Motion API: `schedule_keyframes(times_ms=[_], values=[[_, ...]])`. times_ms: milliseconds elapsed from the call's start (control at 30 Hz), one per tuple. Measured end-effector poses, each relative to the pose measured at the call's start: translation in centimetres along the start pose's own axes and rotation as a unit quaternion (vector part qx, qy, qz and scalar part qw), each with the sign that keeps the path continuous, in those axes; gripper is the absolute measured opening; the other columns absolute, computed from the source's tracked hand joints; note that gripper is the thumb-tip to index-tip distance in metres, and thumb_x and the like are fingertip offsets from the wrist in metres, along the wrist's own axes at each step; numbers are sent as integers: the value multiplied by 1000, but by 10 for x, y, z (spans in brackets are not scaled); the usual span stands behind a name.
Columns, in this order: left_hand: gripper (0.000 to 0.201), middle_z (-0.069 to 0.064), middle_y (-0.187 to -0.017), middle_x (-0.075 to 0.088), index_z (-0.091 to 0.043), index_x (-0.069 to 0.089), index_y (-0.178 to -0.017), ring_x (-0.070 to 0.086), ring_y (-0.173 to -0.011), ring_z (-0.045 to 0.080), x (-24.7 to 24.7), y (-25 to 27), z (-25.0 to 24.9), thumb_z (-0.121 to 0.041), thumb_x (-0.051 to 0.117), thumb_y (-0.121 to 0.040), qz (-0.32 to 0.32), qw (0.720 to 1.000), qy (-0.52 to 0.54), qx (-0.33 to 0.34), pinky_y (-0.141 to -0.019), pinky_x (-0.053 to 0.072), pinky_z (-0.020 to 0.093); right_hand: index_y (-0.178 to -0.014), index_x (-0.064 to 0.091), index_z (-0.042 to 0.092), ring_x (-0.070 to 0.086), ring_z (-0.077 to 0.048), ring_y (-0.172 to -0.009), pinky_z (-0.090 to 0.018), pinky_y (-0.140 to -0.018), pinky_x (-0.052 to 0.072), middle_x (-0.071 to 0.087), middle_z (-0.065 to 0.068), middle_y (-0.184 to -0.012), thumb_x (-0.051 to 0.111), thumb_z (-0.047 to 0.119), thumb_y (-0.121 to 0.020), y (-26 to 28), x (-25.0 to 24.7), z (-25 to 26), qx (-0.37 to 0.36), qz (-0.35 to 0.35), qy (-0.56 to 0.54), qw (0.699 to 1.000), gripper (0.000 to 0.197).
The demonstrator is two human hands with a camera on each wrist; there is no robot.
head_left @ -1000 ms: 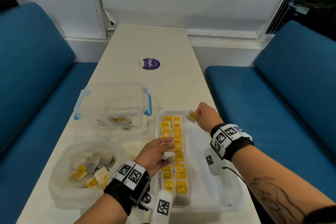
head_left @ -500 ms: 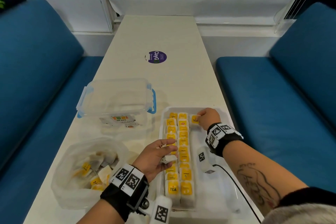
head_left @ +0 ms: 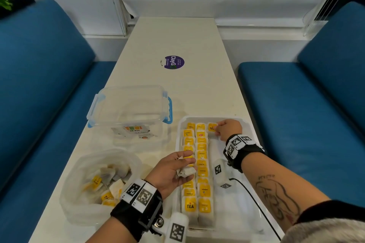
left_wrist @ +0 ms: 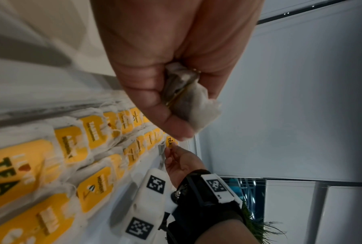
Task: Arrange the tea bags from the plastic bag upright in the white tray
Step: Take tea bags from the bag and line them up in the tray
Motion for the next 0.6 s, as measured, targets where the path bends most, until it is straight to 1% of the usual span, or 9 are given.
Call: schedule_keyframes(times_ms=[133,200,233,300,367,433,467,533,600], values=[[22,12,-96,64,-5,57,-111,71,-70,21,1,1,-3,-1,45,-93,21,998,56,-1,-55,57,27,-67,54,23,66,-25,-91,-36,-88,54,70,-11,-97,75,18,-77,0,-9,-5,3,-24,0,1000,24],[22,14,-98,64,-4,56,-111,72,-71,24,3,1,-6,-3,42,-95,22,996,89,11,-57,59,30,-76,53,20,67,-27,-93,-36,-81,55,69,-13,-99,74,16,-78,10,-20,-3,-17,-48,-19,999,21],[22,15,-99,64,-4,56,-111,72,-72,25,5,0,-8,-5,40,-96,23,994,104,18,-58,59,31,-80,53,19,67,-26,-87,-34,-72,54,68,-13,-96,72,14,-78,19,-26,1,-35,-47,-35,998,19],[23,14,-102,65,-7,56,-111,72,-74,25,8,-2,-10,-10,37,-98,25,991,131,30,-59,58,32,-78,55,16,61,-17,-66,-25,-53,45,65,-7,-81,69,9,-80,45,-36,15,-88,15,-46,995,15],[23,13,-103,66,-9,55,-111,72,-76,24,13,-3,-11,-14,36,-99,27,987,156,35,-60,58,32,-74,58,15,55,-11,-56,-21,-45,37,61,-1,-68,67,4,-80,81,-40,31,-156,139,-9,978,16],[26,13,-105,66,-9,53,-117,72,-76,24,17,-5,-11,-17,36,-99,29,982,182,41,-62,58,33,-77,59,17,56,-8,-56,-20,-45,38,62,0,-68,67,-6,-76,117,-42,42,-216,266,-3,939,25],[29,13,-104,67,-8,51,-122,72,-76,23,18,-6,-11,-17,35,-100,32,980,191,47,-63,58,33,-79,59,21,57,-7,-58,-19,-49,43,64,-3,-74,67,-11,-73,130,-41,44,-254,304,6,918,34],[33,11,-98,71,-6,48,-128,72,-76,22,20,-6,-11,-17,32,-101,38,977,205,56,-61,60,31,-85,59,31,54,-8,-68,-24,-65,49,63,-7,-93,68,-12,-66,147,-36,43,-330,312,86,887,48],[36,12,-98,69,-3,45,-132,72,-74,23,22,-5,-11,-18,33,-101,33,975,214,58,-58,59,30,-95,63,25,50,-5,-72,-19,-71,47,56,-1,-96,73,-5,-66,154,-32,39,-377,266,158,873,43]])
Point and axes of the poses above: each hand's wrist, its own y-axis away from the middle knuckle, its own x-axis out of the palm, z = x × y, the point moved 2 cm from there along -y, towards the middle knuckle
